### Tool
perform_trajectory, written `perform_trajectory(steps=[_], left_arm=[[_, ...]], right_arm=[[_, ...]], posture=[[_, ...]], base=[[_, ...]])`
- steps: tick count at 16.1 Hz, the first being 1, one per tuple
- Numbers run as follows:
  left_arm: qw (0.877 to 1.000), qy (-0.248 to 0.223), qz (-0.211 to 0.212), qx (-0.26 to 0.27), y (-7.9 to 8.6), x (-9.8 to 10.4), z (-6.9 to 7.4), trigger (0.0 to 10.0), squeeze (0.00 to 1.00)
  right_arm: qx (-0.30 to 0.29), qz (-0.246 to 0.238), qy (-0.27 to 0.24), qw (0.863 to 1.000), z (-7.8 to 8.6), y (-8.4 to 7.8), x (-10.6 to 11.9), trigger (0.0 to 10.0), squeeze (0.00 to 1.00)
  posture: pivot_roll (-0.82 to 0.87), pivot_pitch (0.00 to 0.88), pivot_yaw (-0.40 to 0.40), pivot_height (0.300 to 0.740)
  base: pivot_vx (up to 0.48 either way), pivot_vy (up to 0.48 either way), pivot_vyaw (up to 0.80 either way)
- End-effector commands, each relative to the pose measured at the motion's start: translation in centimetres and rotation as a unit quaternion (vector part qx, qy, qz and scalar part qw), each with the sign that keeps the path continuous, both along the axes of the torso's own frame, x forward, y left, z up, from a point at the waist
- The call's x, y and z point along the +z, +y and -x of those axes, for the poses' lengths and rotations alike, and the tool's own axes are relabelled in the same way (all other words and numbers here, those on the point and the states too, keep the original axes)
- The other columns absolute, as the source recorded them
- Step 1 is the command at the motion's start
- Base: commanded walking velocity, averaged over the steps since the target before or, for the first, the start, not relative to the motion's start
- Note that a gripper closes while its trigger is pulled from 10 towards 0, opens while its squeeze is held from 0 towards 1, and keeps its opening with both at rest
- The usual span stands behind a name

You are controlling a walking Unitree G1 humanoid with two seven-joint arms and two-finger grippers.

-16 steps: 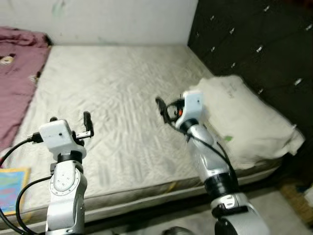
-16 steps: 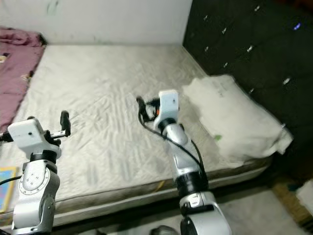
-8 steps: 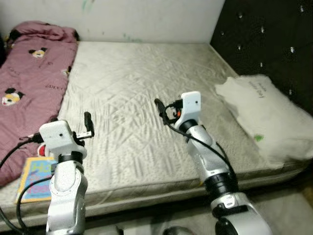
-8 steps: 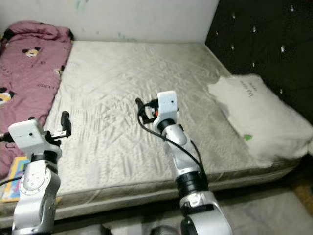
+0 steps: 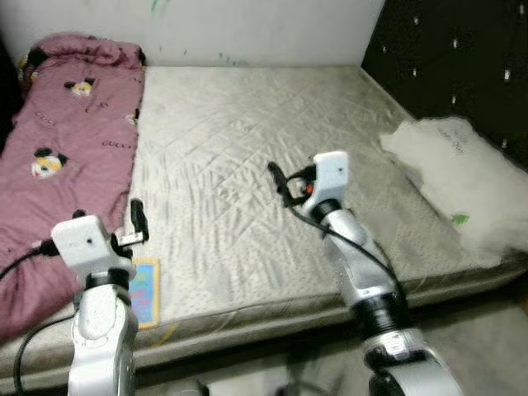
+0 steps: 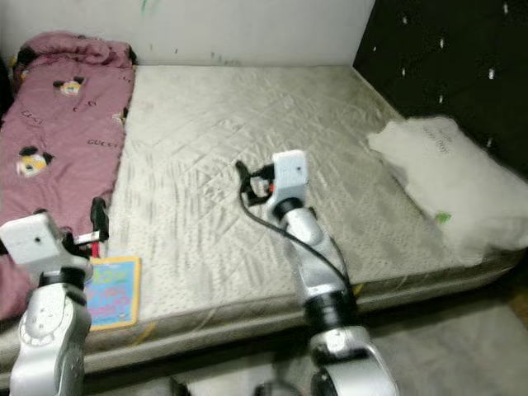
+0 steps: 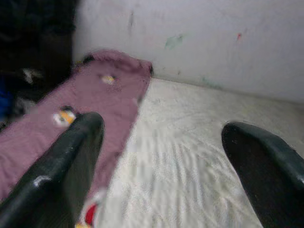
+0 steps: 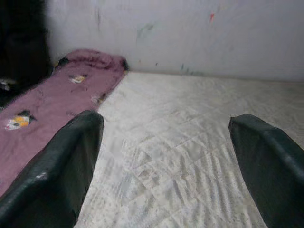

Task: Clean up the room

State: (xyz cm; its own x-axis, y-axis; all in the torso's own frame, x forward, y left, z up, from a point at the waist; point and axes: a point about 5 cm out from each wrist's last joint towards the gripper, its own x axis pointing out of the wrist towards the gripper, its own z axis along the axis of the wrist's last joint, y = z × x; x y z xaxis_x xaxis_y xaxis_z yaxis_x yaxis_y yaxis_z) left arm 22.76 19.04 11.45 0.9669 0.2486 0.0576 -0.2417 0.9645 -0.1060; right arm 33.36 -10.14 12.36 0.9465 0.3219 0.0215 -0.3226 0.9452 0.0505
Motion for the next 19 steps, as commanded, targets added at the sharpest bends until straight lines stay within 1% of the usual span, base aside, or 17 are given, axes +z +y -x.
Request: perform_trajectory(steps=[1,2,4,9,13,14,16,19], left_arm=[[1.0,-0.001,-0.003,-0.005,0.06,0.03,0.48,10.0,0.0],[1.0,0.0,-0.001,-0.009,0.01,0.03,0.56,10.0,0.0],[1.0,-0.007,0.008,-0.019,-0.15,0.25,0.53,10.0,0.0],[1.0,-0.002,0.021,-0.011,-0.09,0.12,0.65,10.0,0.0],[1.0,0.004,0.018,-0.007,0.01,0.03,0.76,10.0,0.0],[1.0,0.003,0.017,-0.003,0.06,0.05,0.8,10.0,0.0],[1.0,-0.005,0.003,0.006,0.23,0.24,0.65,10.0,0.0],[1.0,-0.002,0.002,0.015,0.42,0.22,0.59,10.0,0.0]], right_arm=[[0.001,0.0,0.013,1.0,0.23,-0.26,-0.35,10.0,0.0],[-0.001,-0.003,0.022,1.0,0.27,-0.45,-0.62,10.0,0.0],[0.014,0.003,0.041,0.999,0.21,0.0,-1.07,10.0,0.0],[0.024,0.003,0.041,0.999,0.32,0.16,-1.03,10.0,0.0],[0.032,0.005,0.039,0.999,0.28,0.22,-0.8,10.0,0.0],[0.032,0.004,0.032,0.999,0.23,0.25,-0.55,10.0,0.0],[0.034,0.002,0.029,0.999,0.11,0.31,-0.38,10.0,0.0],[0.04,0.01,0.024,0.999,0.15,0.53,-0.34,10.0,0.0]], posture=[[-0.01,0.0,-0.071,0.74],[-0.01,0.0,-0.075,0.74],[-0.01,0.0,-0.078,0.74],[-0.01,0.0,-0.082,0.74],[0.0,0.0,-0.089,0.74],[0.0,0.0,-0.089,0.74],[-0.01,0.0,-0.089,0.74],[-0.01,0.0,-0.089,0.74]], base=[[0.0,0.48,0.0],[0.0,0.48,0.0],[0.0,0.48,0.0],[0.0,0.48,0.0],[0.0,0.48,0.0],[0.0,0.48,0.0],[0.0,0.0,0.0],[0.0,0.0,0.0]])
